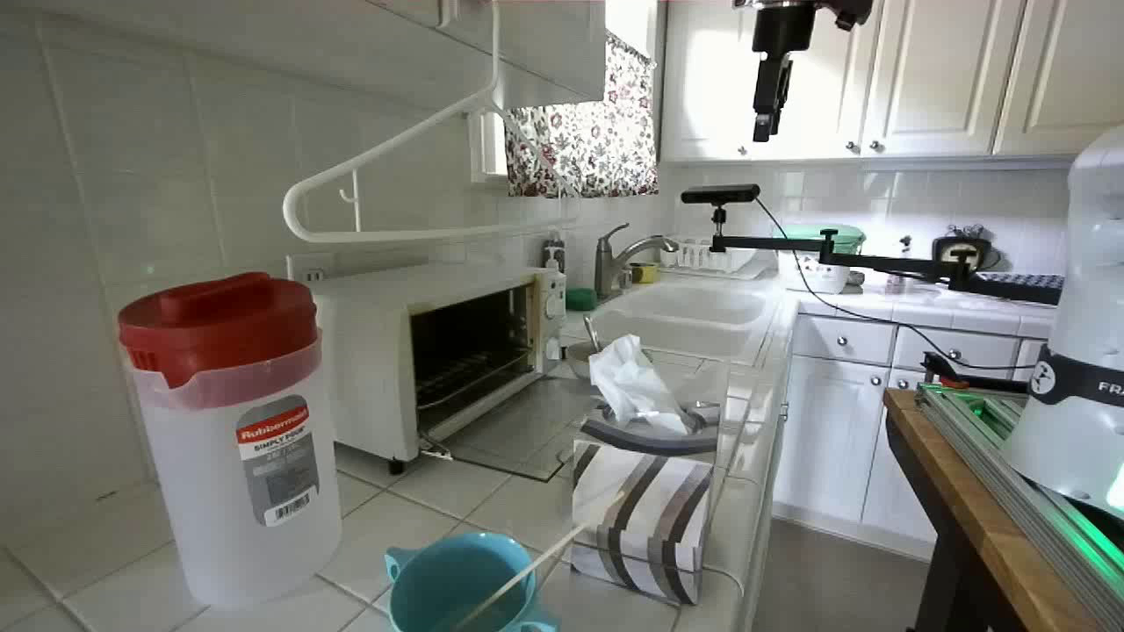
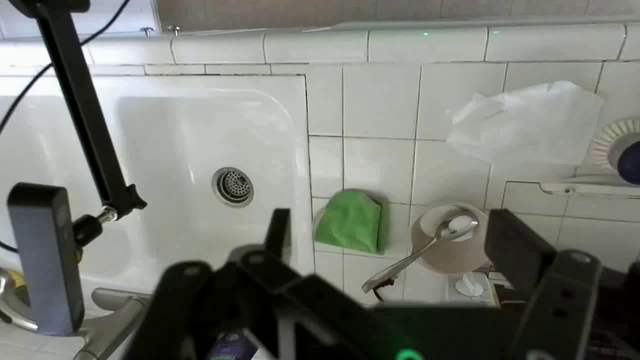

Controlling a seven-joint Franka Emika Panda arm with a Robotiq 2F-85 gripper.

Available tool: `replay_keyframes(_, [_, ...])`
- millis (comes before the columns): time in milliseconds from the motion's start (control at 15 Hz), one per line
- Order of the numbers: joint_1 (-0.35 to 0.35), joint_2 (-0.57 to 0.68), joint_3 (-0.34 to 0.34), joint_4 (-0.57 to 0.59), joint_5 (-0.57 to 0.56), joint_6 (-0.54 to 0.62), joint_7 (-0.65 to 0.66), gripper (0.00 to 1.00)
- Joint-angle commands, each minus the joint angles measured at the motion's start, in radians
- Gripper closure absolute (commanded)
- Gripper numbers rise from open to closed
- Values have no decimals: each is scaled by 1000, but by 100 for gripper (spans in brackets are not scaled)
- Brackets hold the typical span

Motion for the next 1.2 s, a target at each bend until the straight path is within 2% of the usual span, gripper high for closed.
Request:
replay_keyframes(0, [14, 0, -11, 3, -6, -5, 6, 0])
replay_keyframes(600, [14, 0, -11, 3, -6, -5, 6, 0])
replay_keyframes(933, [65, -34, -128, -56, 47, 262, -185, 0])
replay_keyframes(1133, [94, -46, -204, -90, 123, 369, -303, 0])
